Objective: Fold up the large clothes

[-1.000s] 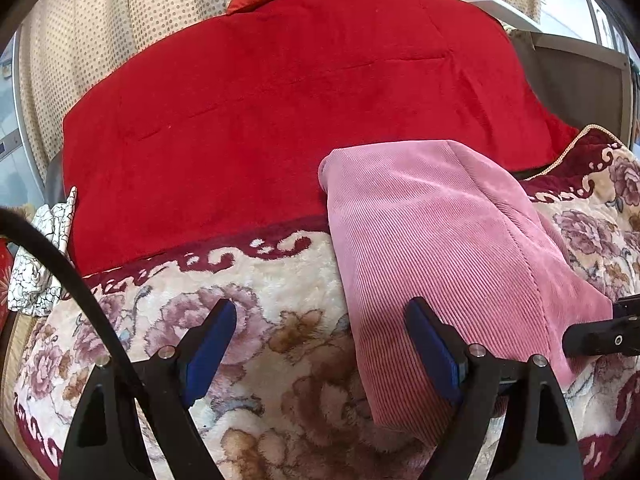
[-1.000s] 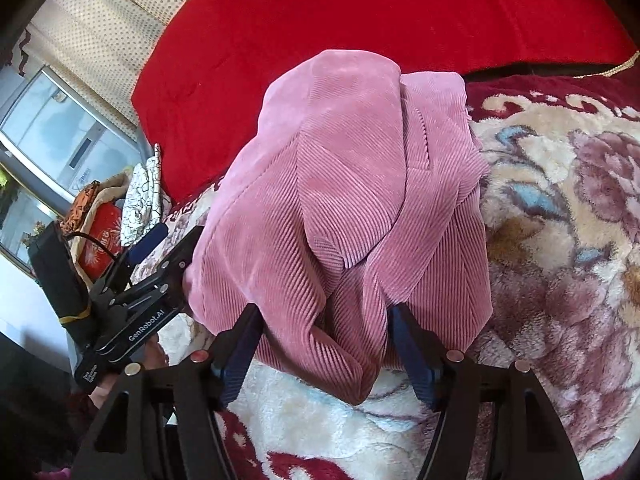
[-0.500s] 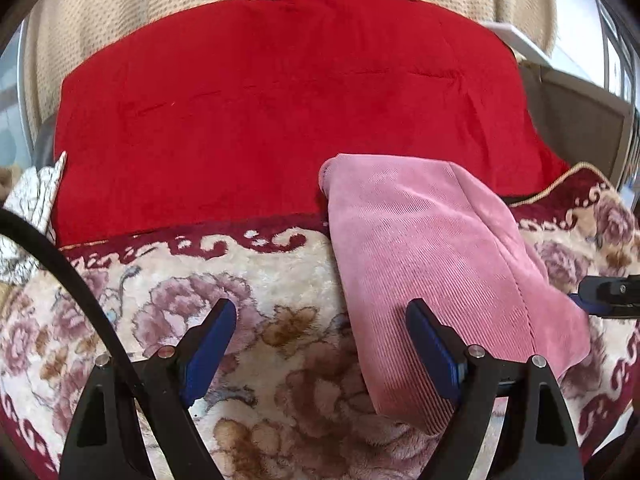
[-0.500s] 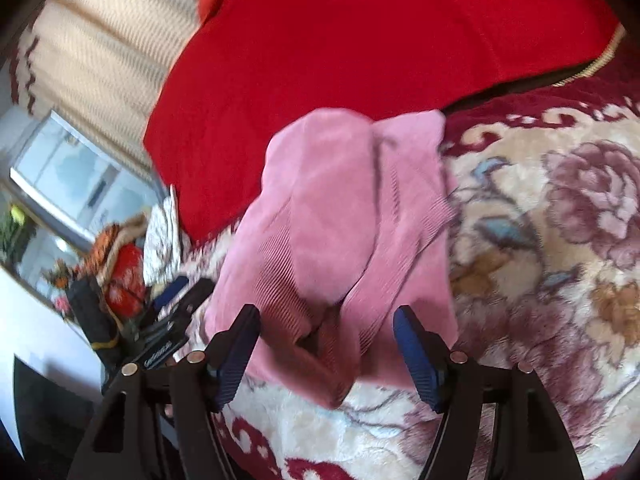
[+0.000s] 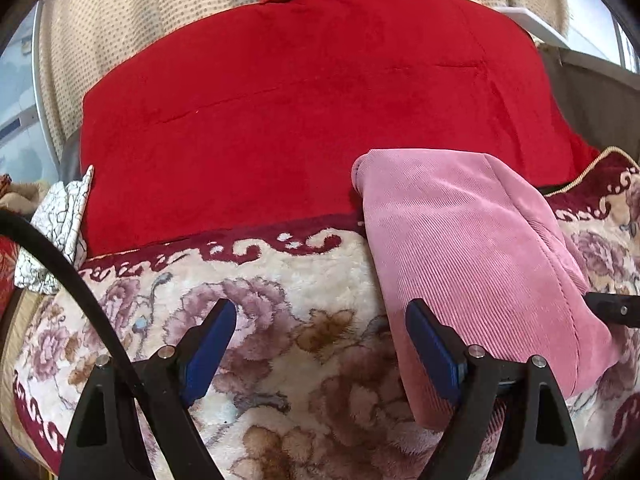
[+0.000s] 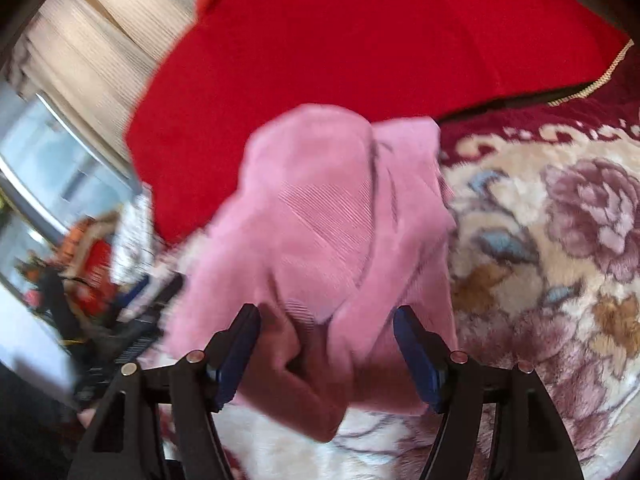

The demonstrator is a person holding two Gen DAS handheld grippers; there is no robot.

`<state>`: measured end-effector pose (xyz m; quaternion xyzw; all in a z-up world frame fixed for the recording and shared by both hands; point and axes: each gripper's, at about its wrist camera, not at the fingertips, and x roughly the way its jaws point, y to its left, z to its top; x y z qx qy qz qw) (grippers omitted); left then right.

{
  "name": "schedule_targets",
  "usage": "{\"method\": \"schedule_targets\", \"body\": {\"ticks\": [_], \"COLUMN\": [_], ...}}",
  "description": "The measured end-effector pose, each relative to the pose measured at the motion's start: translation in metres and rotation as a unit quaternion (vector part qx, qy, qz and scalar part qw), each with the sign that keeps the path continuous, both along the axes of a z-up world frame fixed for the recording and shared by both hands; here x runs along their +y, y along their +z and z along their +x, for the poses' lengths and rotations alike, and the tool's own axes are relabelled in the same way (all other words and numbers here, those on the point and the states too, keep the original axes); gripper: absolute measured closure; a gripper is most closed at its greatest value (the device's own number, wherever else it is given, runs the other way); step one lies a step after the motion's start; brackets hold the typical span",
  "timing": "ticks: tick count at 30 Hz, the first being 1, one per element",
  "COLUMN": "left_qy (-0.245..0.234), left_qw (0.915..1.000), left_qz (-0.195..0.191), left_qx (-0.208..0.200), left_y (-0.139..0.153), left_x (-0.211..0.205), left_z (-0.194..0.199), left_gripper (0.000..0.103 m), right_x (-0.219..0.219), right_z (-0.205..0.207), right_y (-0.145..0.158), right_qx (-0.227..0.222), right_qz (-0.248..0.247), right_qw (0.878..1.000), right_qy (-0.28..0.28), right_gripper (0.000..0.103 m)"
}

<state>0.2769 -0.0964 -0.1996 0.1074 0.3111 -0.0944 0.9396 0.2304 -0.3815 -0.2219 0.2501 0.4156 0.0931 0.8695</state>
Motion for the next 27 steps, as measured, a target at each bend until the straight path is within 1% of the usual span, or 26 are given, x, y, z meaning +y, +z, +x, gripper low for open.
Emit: {"method": "schedule_targets", "body": {"ticks": [5, 8, 12, 13, 15, 19, 21, 23, 25, 27], "left_qy": [-0.002, -0.001, -0.002, -0.002, -0.002, -0.004, -0.005, -0.007, -0.010, -0.016], "left_qw": [1.0000, 1.0000, 1.0000, 1.0000, 1.0000, 1.0000, 1.0000, 0.9999, 0.9998, 0.9992], "left_qz": [0.001, -0.001, -0.001, -0.001, -0.002, -0.003, -0.004, -0.005, -0.012, -0.028], "left_qx": [0.000, 0.001, 0.000, 0.000, 0.002, 0.002, 0.004, 0.006, 0.011, 0.022], "left_y": [0.001, 0.002, 0.002, 0.002, 0.001, 0.000, 0.000, -0.001, -0.001, -0.001], "left_x": [0.000, 0.000, 0.000, 0.000, -0.001, -0.002, -0.003, -0.003, -0.001, 0.003], "left_z": [0.000, 0.001, 0.001, 0.001, 0.001, 0.002, 0.003, 0.004, 0.006, 0.010], "left_gripper": [0.016, 0.016, 0.016, 0.016, 0.016, 0.016, 0.016, 0.016, 0.016, 0.016], "right_x": [-0.004, -0.010, -0.030, -0.029, -0.037, -0.049, -0.052, -0.055, -0.058, -0.061], "right_z": [-0.004, -0.005, -0.006, -0.006, -0.004, 0.001, 0.003, 0.005, 0.008, 0.010], "right_y": [0.007, 0.011, 0.011, 0.010, 0.005, -0.006, -0.010, -0.015, -0.019, -0.024], "right_qx": [-0.011, -0.013, -0.018, -0.017, -0.014, -0.008, -0.008, -0.005, -0.004, 0.003], "right_qz": [-0.005, 0.002, 0.030, 0.036, 0.055, 0.097, 0.113, 0.128, 0.142, 0.148], "right_qw": [1.000, 1.000, 0.998, 0.998, 0.997, 0.993, 0.992, 0.990, 0.988, 0.987], "right_qy": [-0.009, -0.020, -0.043, -0.048, -0.056, -0.060, -0.060, -0.062, -0.060, -0.063], "right_gripper": [0.030, 0.030, 0.030, 0.030, 0.027, 0.024, 0.021, 0.021, 0.021, 0.021]}}
